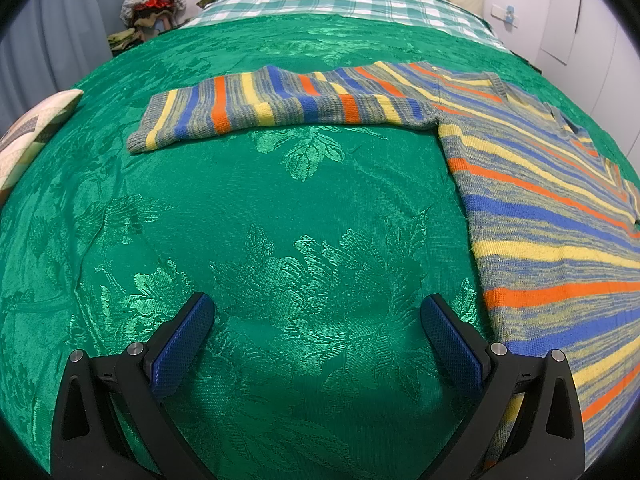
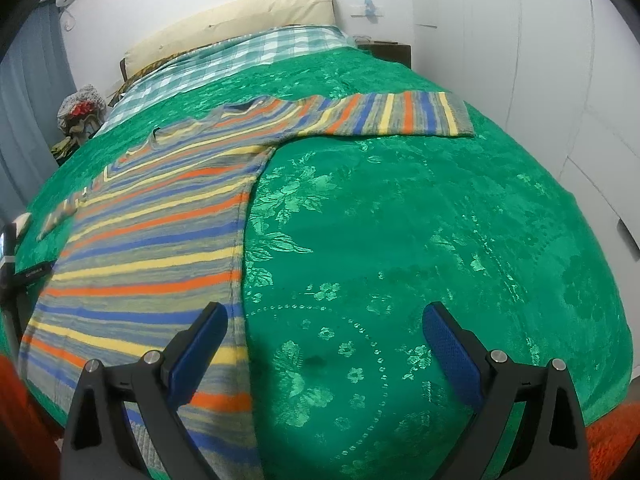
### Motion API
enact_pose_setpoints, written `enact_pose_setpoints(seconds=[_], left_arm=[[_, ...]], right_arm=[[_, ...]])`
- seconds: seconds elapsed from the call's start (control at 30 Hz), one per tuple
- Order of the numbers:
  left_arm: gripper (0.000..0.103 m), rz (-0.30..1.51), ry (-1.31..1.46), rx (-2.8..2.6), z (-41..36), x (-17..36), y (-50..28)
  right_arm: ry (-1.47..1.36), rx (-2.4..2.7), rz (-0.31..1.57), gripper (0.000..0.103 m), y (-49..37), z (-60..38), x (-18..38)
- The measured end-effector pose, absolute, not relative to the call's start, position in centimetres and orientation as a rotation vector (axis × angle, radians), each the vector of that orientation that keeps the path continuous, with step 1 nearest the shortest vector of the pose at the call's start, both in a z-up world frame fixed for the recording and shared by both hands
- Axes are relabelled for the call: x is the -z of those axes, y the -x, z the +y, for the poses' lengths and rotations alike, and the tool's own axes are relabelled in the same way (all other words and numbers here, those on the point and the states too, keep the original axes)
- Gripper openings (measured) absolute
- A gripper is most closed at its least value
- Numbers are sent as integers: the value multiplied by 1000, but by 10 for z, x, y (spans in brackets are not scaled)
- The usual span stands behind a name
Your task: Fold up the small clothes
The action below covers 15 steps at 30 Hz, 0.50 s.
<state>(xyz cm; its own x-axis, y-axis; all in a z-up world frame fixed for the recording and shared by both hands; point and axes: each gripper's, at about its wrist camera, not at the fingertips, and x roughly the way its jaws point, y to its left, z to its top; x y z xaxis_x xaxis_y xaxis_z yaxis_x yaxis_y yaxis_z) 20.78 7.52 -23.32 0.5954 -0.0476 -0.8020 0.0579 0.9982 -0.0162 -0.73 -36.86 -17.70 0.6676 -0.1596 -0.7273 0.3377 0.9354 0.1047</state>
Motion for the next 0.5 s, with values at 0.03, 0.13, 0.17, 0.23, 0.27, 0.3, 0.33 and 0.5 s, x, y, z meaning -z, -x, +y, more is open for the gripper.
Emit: enact_pose_setpoints(seconds=[0.03, 0.13, 0.17, 0.23, 0.27, 0.3, 0.33, 0.5], left_arm=[[103, 931, -12, 61, 75, 233, -208], [103, 931, -12, 61, 75, 233, -208], [103, 931, -12, 61, 75, 233, -208], [103, 931, -12, 61, 75, 233, -208], [103, 931, -12, 61, 75, 233, -208], [103, 931, -12, 61, 75, 233, -208], [103, 931, -12, 61, 75, 233, -208], [103, 931, -12, 61, 75, 233, -208]], right_arm=[[-241, 287, 793, 97, 8, -369, 177], [-243, 291, 792, 97, 8, -371, 177], [-245, 290, 789, 97, 8, -371, 176], [-244, 286, 786, 97, 8, -371, 175], [-242, 283, 785, 97, 8, -370, 175], [-242, 280, 784, 97, 8, -370, 174], [-243, 277, 783, 97, 8, -371, 174], [-268, 284, 770, 97, 11, -377, 172]])
